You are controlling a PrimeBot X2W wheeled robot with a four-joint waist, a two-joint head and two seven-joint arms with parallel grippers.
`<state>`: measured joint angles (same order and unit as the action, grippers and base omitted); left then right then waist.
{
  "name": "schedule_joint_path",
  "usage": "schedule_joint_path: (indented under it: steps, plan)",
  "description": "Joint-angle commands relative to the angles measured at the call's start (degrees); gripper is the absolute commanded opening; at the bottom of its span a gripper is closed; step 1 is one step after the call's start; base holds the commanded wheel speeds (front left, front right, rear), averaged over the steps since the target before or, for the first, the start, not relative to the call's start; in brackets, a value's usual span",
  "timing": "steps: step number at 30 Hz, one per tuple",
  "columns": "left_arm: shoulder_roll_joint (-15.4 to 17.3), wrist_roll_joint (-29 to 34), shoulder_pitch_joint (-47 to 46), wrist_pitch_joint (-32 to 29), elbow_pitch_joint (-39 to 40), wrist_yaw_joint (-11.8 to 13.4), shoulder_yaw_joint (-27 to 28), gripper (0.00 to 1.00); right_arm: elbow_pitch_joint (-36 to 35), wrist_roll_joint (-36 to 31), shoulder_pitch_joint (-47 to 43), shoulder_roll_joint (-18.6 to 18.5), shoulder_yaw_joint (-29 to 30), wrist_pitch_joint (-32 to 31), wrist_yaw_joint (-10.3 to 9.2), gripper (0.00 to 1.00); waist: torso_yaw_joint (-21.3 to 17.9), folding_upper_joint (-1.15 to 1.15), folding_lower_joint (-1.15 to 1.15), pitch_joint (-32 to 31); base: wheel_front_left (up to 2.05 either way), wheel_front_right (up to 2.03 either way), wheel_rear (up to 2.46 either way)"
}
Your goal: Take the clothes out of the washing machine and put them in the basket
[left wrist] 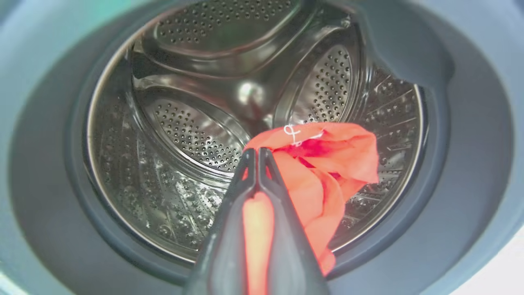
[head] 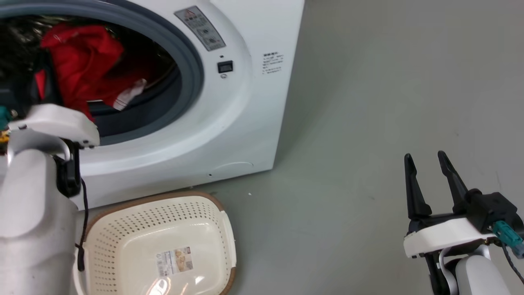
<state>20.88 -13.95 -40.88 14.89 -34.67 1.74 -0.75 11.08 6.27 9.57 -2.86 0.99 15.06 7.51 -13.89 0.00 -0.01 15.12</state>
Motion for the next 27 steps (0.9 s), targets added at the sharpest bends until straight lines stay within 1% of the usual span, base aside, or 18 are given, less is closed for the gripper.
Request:
schedule_joint_path:
  steps: [1,4,8,13,19,23,27]
  plan:
    - [-0.37,-0.32,1.79,0.38,1.58,-0.05,0.02,0.0,0.08,-0.38,-0.88,-0.03,0.2,0.16,-0.04,1.0,1.66,0.0,0.01,-1.79,0.0,0.0,0.0]
    - [-1.36,-0.91,4.8,0.41,5.16,-0.37,-0.14,0.0,-0.18,-0.7,-1.7,-0.03,0.89,-0.11,-0.04,1.0,2.82,0.0,0.01,-2.91,0.0,0.0,0.0]
    - [-2.52,-0.57,8.55,0.0,12.1,0.55,-0.99,0.0,-0.87,-1.18,-2.13,-0.03,1.32,-0.71,-0.04,1.0,4.32,0.0,0.01,-3.39,0.0,0.0,0.0]
    - [-3.86,0.25,14.57,-2.43,23.99,2.55,-2.44,0.0,-1.98,-1.79,-2.88,-0.01,1.85,-1.91,-0.04,1.0,6.22,0.0,0.01,-3.6,0.0,0.0,0.0]
    - [-5.2,1.21,23.3,-6.2,38.6,5.78,-3.78,0.0,-3.08,-2.31,-3.46,-0.03,2.11,-2.86,-0.04,1.0,8.06,0.0,0.01,-3.56,0.0,0.0,0.0]
    - [-6.17,1.53,29.77,-8.97,45.49,7.62,-4.7,0.0,-3.87,-2.52,-3.64,-0.02,2.14,-2.79,-0.04,1.0,9.09,0.0,0.01,-3.4,0.0,0.0,0.0]
    - [-7.28,0.94,35.39,-10.97,49.28,8.99,-5.51,0.0,-4.69,-3.01,-3.94,-0.02,1.99,-3.35,-0.04,1.0,10.25,0.0,0.01,-3.09,0.0,0.0,0.0]
